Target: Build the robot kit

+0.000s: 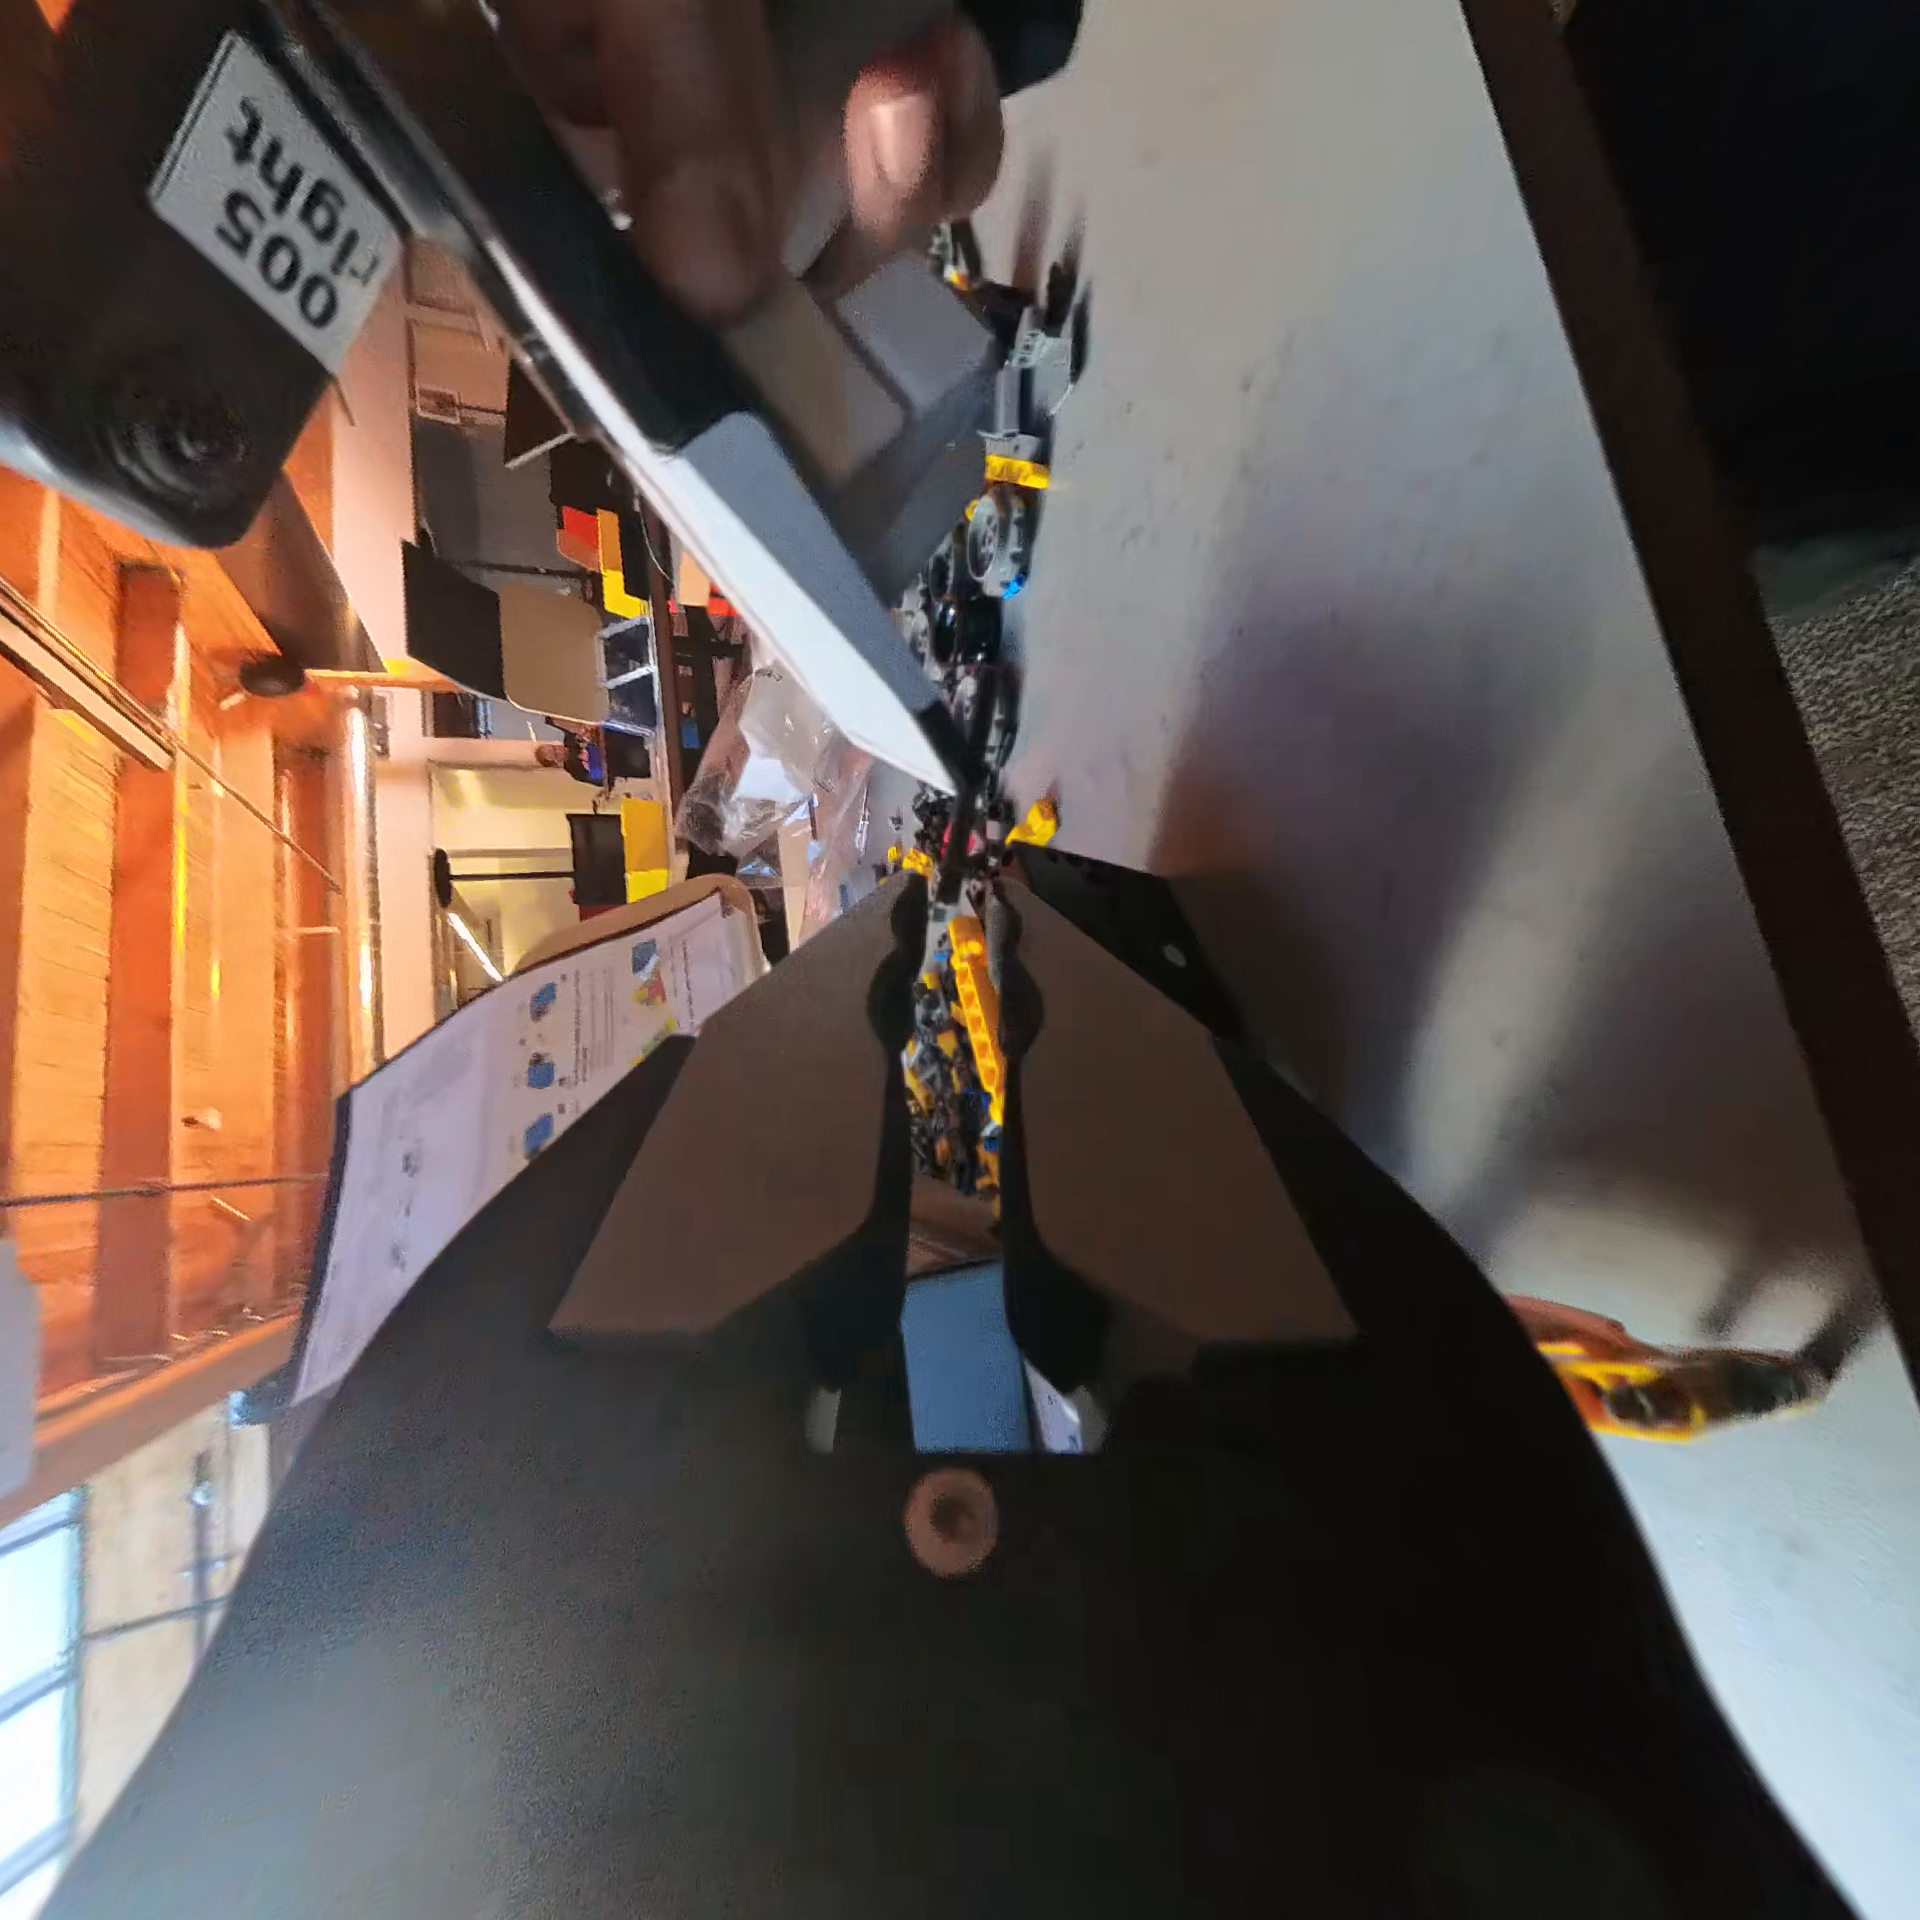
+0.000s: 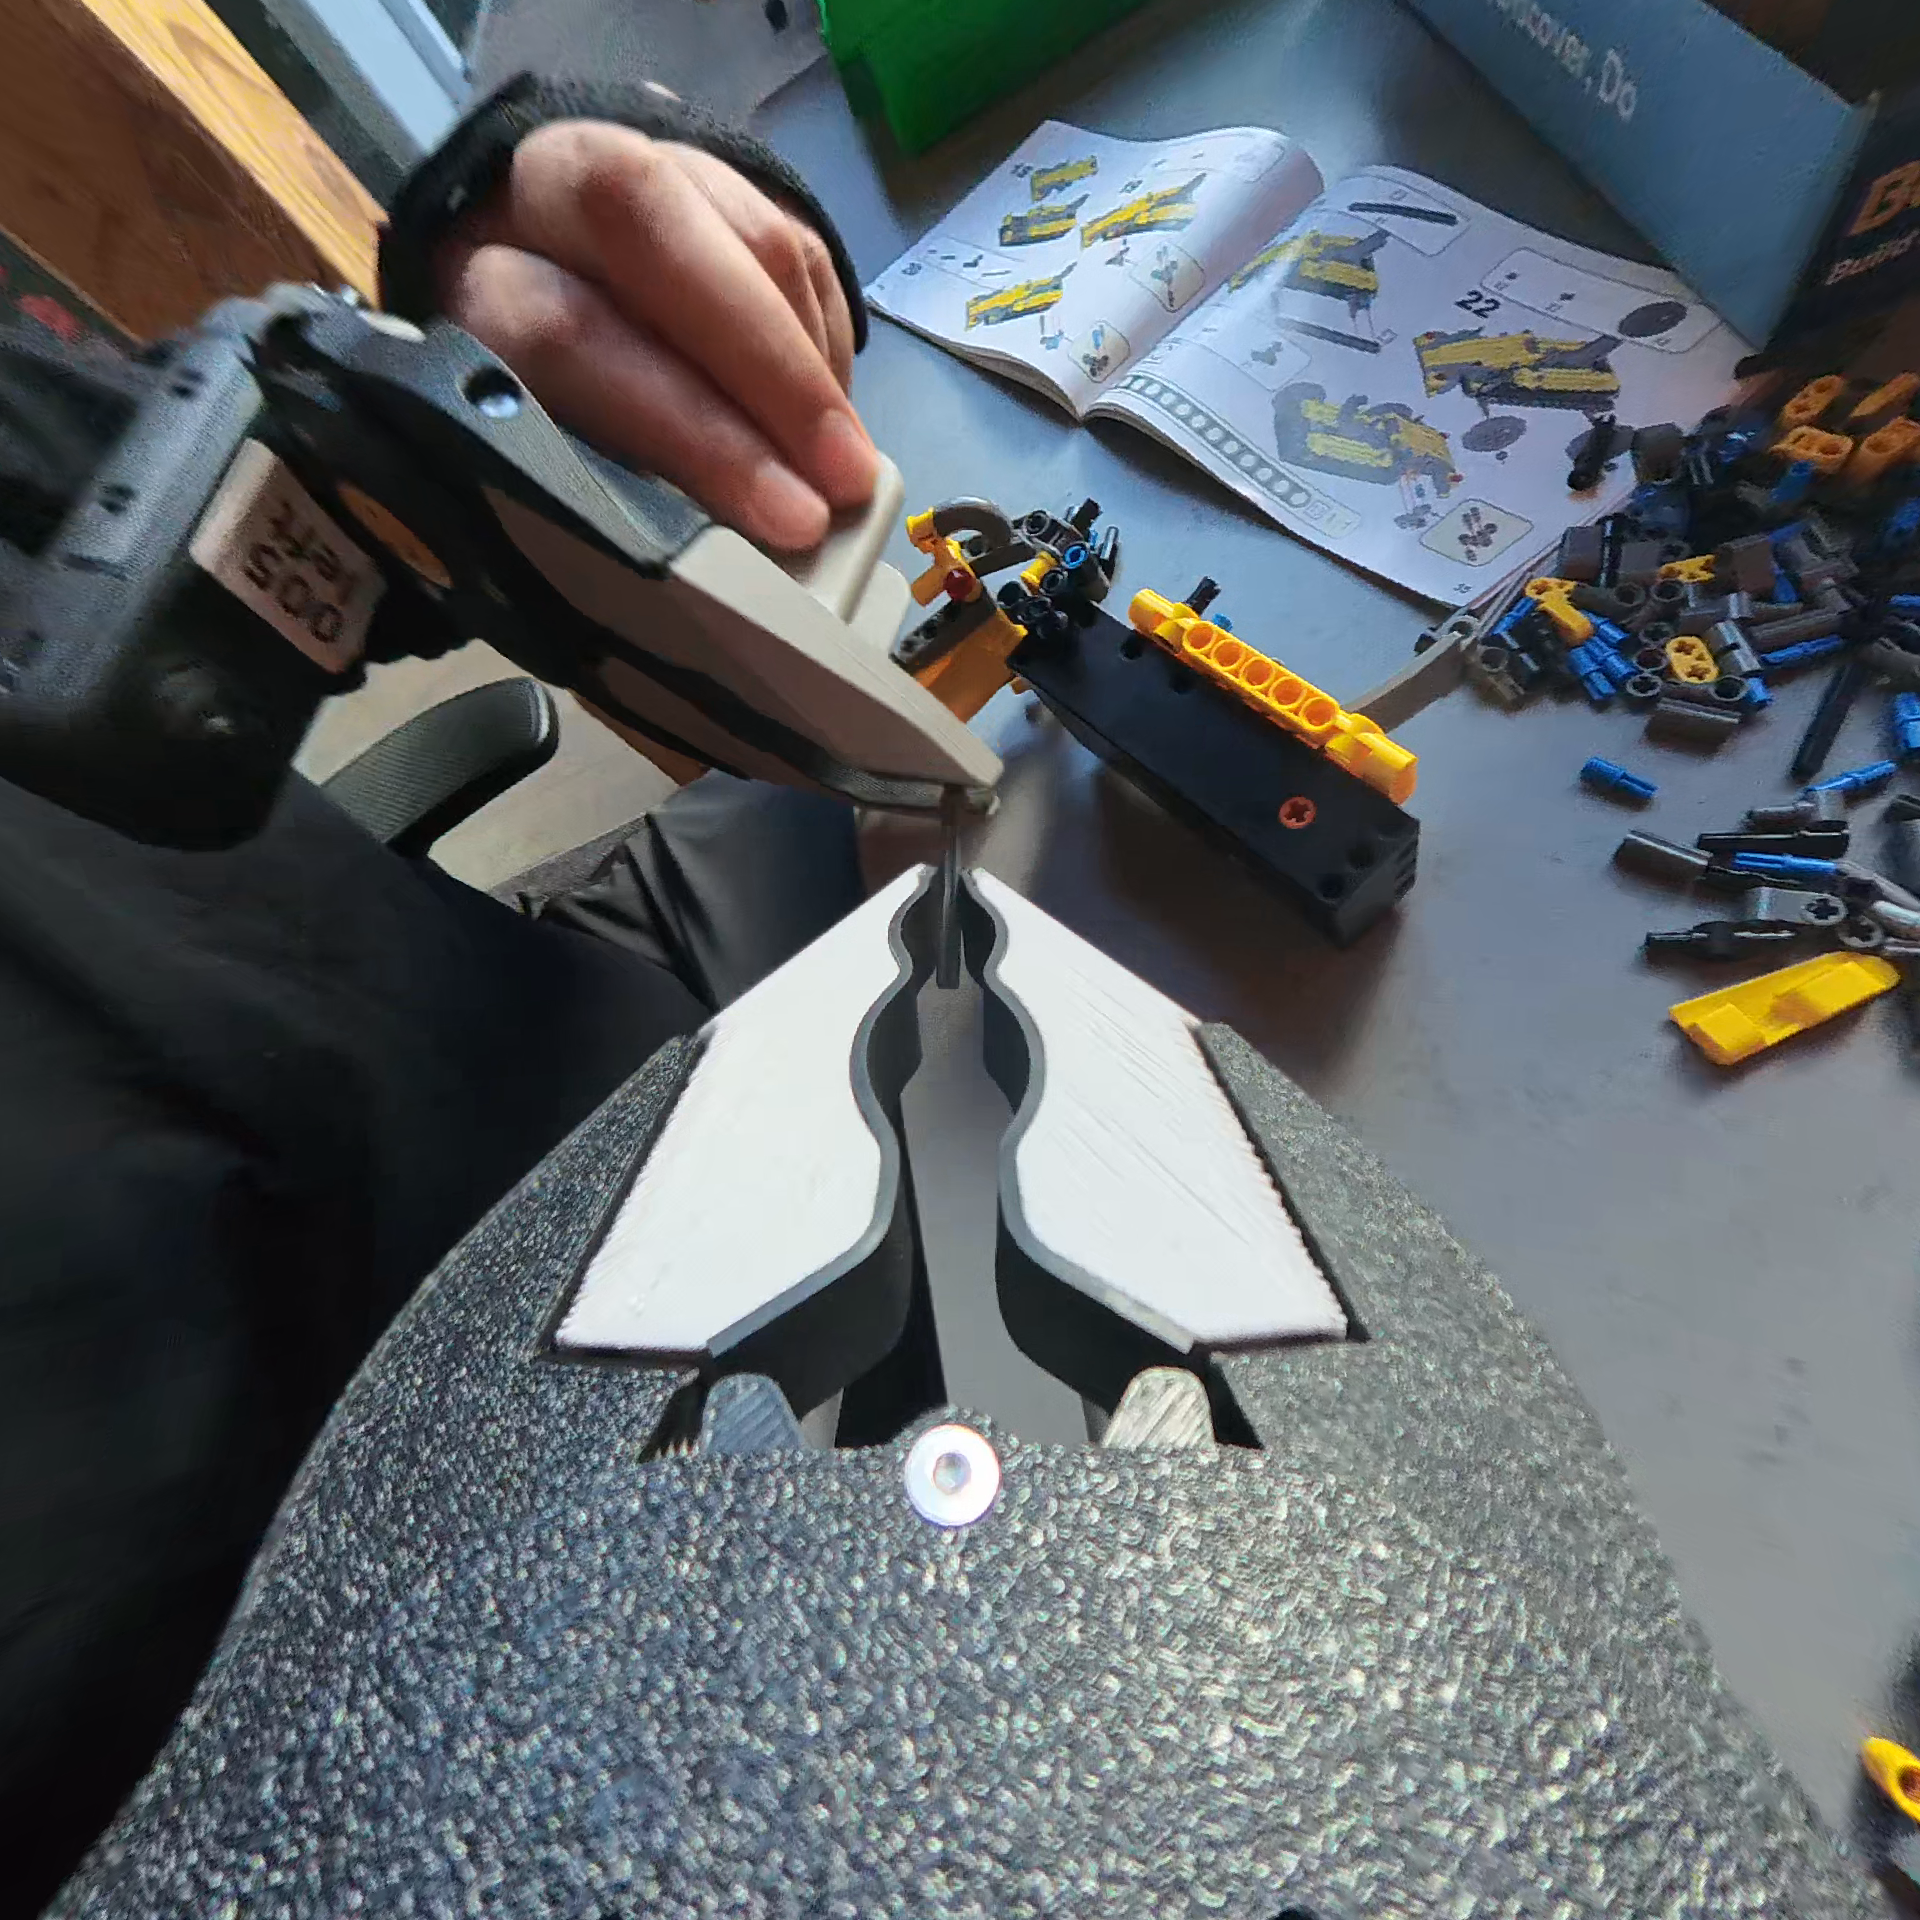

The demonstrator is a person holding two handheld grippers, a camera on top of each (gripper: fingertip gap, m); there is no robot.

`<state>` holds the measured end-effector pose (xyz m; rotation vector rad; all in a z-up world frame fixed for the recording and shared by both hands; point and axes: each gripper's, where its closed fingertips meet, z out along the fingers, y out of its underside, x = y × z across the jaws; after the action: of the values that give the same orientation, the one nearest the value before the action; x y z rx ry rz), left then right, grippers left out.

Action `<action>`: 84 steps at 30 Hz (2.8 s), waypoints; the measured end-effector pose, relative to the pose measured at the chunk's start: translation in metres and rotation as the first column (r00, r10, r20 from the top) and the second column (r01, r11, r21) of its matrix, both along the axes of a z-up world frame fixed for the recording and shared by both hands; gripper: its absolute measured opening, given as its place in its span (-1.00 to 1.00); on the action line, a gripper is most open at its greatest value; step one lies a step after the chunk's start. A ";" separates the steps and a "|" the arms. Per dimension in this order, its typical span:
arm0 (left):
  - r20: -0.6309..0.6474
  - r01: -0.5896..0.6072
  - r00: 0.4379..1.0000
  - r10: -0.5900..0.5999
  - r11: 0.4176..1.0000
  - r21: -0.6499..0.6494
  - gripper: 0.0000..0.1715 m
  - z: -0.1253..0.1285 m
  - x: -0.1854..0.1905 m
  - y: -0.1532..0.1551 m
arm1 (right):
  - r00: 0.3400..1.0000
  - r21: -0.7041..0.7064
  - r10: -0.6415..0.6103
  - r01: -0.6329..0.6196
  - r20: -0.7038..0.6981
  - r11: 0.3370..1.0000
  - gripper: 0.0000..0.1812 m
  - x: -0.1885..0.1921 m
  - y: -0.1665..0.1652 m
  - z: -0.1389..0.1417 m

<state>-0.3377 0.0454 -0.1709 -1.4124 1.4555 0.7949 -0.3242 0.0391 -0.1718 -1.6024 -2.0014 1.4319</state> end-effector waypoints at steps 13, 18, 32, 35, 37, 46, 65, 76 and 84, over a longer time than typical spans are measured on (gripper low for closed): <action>0.394 -0.047 0.915 0.083 0.994 -0.099 -1.00 0.015 0.002 0.006 | 0.959 0.128 -0.023 0.062 -0.283 0.990 -0.81 0.008 0.012 0.026; 0.547 -0.019 0.837 0.037 0.999 -0.038 -1.00 0.035 0.008 0.005 | 0.918 0.094 -0.042 0.086 -0.393 0.992 -0.81 0.009 0.009 0.044; 0.709 -0.101 0.664 0.240 0.967 -0.233 -0.67 0.023 -0.007 0.014 | 0.930 0.245 -0.047 0.144 -0.364 0.959 -0.95 -0.003 0.029 0.035; 0.693 -0.148 0.624 0.360 0.926 -0.348 -0.52 0.020 -0.034 0.017 | 0.956 0.279 -0.041 0.125 -0.289 0.952 -0.96 -0.008 0.044 0.024; 0.658 -0.160 0.616 0.433 0.887 -0.434 -0.46 0.012 -0.044 0.018 | 0.973 0.314 -0.031 0.104 -0.229 0.944 -0.95 -0.014 0.052 0.015; 0.505 -0.116 0.652 0.565 0.733 -0.670 -0.48 -0.047 -0.047 0.026 | 0.995 0.395 0.084 -0.058 -0.047 0.917 -0.96 -0.032 0.059 -0.011; 0.598 0.019 0.645 0.475 0.773 -0.634 -0.51 -0.048 -0.046 0.035 | 0.986 0.520 0.137 -0.167 0.096 0.838 -0.96 -0.042 0.056 -0.016; 0.646 0.051 0.599 0.473 0.783 -0.620 -0.52 -0.046 -0.045 0.036 | 0.962 0.695 0.190 -0.274 0.197 0.665 -0.96 -0.045 0.052 -0.016; 0.651 0.052 0.591 0.477 0.783 -0.620 -0.52 -0.046 -0.045 0.036 | 0.952 0.651 0.202 -0.304 0.228 0.695 -0.96 -0.041 0.057 -0.019</action>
<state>-0.3832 0.0817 -0.2172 -2.0916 0.8009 -0.2489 -0.3648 0.0964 -0.1906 -1.1347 -2.4934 0.4924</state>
